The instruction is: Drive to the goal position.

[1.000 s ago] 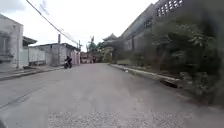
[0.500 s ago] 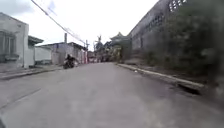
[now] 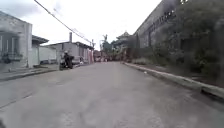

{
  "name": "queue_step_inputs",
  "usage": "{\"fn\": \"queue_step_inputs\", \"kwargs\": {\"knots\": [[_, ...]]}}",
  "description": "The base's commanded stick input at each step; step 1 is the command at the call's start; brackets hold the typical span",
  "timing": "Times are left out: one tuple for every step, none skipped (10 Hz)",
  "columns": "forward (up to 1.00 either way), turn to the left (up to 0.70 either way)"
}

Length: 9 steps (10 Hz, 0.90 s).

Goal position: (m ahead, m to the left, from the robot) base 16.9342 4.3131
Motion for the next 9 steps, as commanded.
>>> {"fn": "queue_step_inputs", "kwargs": {"knots": [[1.0, -0.26], [1.0, -0.26], [1.0, -0.17], [1.0, 0.07], [1.0, 0.15], [1.0, 0.15], [1.0, 0.15], [1.0, 0.15], [1.0, 0.15]]}}
